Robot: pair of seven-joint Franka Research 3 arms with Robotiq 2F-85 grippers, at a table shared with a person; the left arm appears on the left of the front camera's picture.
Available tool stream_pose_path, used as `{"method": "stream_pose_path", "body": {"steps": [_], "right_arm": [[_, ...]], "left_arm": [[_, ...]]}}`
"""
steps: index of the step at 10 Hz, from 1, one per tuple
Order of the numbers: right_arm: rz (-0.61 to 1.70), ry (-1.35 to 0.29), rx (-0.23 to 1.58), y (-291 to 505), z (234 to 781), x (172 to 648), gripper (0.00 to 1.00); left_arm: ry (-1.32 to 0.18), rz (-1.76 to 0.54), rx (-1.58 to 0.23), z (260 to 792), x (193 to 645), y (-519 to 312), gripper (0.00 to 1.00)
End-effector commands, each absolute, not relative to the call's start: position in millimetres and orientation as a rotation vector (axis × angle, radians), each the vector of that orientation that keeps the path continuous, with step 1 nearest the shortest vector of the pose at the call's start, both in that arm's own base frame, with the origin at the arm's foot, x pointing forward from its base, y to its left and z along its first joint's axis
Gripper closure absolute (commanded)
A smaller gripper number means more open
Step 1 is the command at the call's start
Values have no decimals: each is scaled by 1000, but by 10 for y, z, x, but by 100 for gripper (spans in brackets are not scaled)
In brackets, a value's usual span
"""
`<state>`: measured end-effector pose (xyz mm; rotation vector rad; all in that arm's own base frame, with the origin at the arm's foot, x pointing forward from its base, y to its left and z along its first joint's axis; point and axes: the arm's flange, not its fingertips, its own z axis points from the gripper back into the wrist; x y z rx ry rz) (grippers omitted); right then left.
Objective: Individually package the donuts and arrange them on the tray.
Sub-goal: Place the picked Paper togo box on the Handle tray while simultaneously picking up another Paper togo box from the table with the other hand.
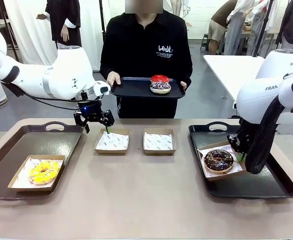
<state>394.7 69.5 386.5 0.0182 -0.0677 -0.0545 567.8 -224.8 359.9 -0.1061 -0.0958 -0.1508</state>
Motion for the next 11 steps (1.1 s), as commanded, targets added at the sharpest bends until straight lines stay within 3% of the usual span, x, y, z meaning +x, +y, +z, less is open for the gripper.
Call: {"method": "stream_pose_path", "body": {"steps": [1,11], "right_arm": [[-40,-69,3,634,3758,3936,99],[-15,-50,27,562,3603,3804,99]], "left_arm": [[-87,-130,-127,3561,5731,-2269,0],[-54,-133,-143,3467,5817,-2310,0]]}}
